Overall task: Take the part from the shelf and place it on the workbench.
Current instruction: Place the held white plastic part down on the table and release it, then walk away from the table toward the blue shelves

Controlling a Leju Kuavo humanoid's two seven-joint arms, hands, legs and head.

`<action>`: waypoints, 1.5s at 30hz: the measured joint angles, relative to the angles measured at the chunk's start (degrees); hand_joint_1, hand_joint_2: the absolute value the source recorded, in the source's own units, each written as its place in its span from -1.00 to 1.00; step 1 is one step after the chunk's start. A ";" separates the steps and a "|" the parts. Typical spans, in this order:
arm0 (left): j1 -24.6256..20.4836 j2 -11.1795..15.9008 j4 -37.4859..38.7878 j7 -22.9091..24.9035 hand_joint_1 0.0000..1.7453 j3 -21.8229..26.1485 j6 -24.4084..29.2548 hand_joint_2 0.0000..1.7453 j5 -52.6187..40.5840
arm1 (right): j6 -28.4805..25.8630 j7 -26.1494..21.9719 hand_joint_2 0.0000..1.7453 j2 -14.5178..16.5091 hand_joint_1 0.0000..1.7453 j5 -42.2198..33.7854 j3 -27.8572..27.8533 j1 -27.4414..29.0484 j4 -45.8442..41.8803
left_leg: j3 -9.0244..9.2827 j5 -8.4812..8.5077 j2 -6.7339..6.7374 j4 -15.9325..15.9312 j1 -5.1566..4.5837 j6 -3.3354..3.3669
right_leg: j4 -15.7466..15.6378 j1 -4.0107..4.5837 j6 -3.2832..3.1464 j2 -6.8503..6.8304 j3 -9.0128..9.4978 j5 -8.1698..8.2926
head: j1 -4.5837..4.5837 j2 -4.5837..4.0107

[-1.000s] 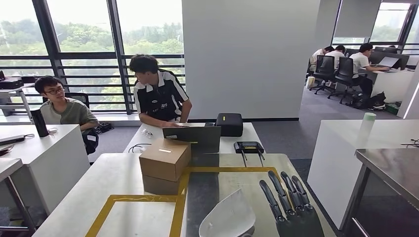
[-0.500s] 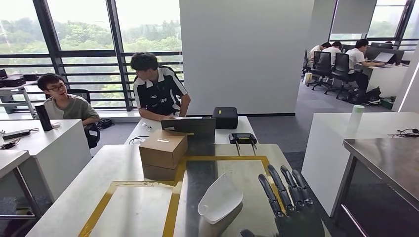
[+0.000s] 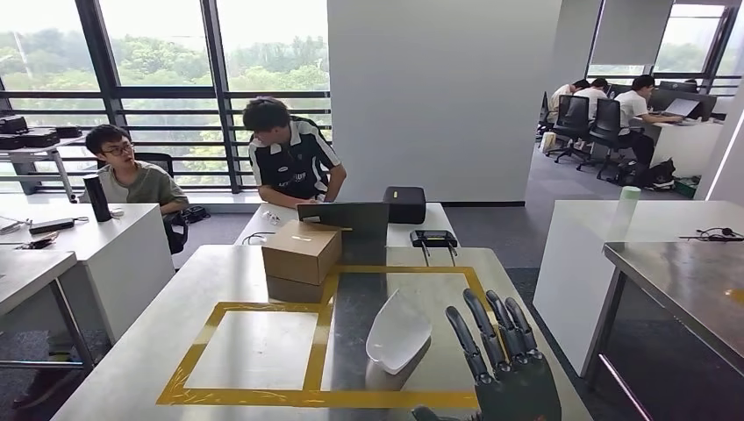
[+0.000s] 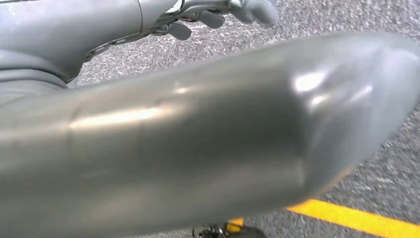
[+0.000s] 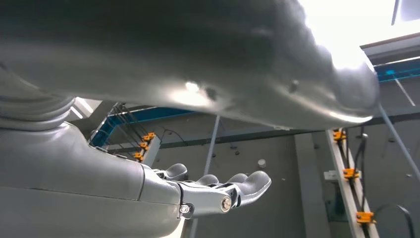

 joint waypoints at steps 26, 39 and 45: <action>-0.05 -0.31 -0.02 -0.25 -1.00 0.64 0.08 -1.00 -0.63 | 4.64 -2.49 -1.00 2.24 -1.00 -19.54 -2.24 0.61 1.40 | -0.76 -0.22 -0.20 4.56 1.05 -3.21 | -0.14 0.15 -1.30 -0.12 0.49 -0.60 | -0.17 0.00; 0.11 -0.28 0.03 -0.19 -1.00 0.84 0.43 -1.00 -0.79 | 12.24 -8.07 -1.00 4.85 -1.00 -50.89 -12.23 0.91 6.48 | -7.49 5.74 0.30 1.21 -0.22 1.24 | 11.80 0.39 0.05 0.14 1.38 -7.86 | 0.02 -0.01; 0.06 -0.48 0.04 -0.21 -1.00 0.89 0.42 -1.00 -0.81 | 12.22 -8.33 -1.00 5.34 -1.00 -50.97 -12.89 0.22 6.84 | -8.78 8.66 0.37 0.65 -0.10 -0.58 | -1.29 1.37 -1.97 0.16 8.95 -7.68 | 0.24 -0.01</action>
